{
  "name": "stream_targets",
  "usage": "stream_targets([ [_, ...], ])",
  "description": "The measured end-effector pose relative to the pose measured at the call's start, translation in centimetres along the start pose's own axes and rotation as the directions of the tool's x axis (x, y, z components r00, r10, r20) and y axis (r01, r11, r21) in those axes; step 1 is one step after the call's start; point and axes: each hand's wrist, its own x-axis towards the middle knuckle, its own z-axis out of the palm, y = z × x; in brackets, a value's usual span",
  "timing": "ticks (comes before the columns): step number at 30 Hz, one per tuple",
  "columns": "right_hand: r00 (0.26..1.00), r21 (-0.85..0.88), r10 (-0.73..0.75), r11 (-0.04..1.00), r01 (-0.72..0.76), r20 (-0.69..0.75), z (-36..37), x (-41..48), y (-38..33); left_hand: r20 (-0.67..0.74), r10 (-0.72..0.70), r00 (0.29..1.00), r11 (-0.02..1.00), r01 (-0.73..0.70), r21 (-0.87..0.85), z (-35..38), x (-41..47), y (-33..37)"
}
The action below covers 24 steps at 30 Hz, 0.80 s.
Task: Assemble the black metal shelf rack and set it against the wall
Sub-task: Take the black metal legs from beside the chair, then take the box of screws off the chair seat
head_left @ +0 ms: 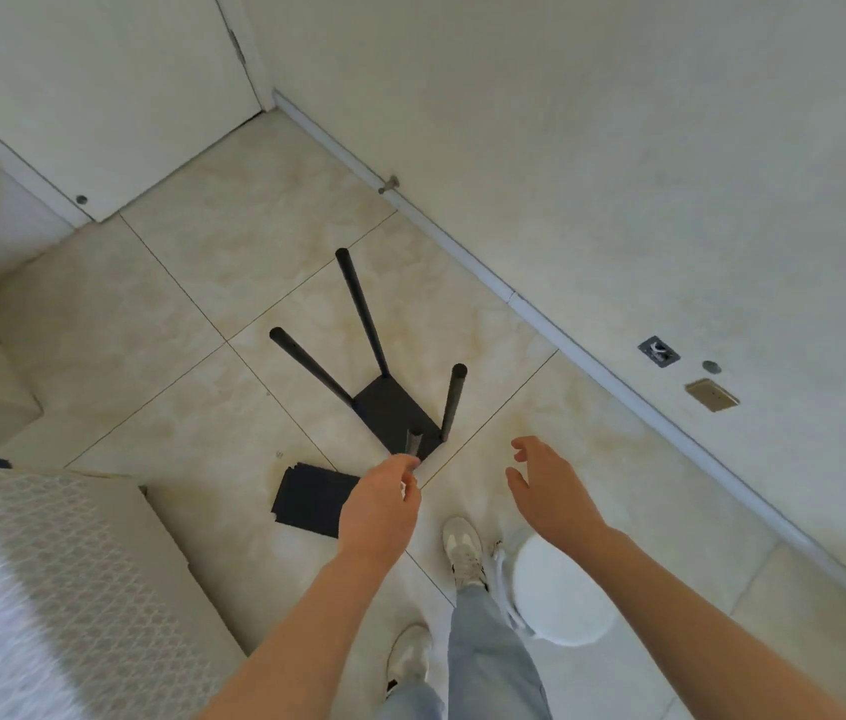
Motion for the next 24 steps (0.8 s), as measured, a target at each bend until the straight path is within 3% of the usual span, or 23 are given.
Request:
stream_targets([
  [5, 0.988, 0.052, 0.052, 0.998, -0.044, -0.146, 0.2, -8.6, -0.3, 0.042, 0.209, 0.977, 0.957, -0.213, 0.195, -1.8, -5.1, 1.2],
  [13, 0.915, 0.203, 0.279, 0.953, -0.226, -0.291, 3.6, -24.0, 2.9, 0.171, 0.511, 0.843, 0.762, -0.536, 0.363, -2.1, -14.1, 3.4],
  [24, 0.660, 0.436, 0.646, 0.757, -0.487, -0.383, 7.2, -41.3, 11.8, 0.498, 0.654, 0.569, 0.432, -0.822, 0.371, 5.7, -24.3, 7.9],
])
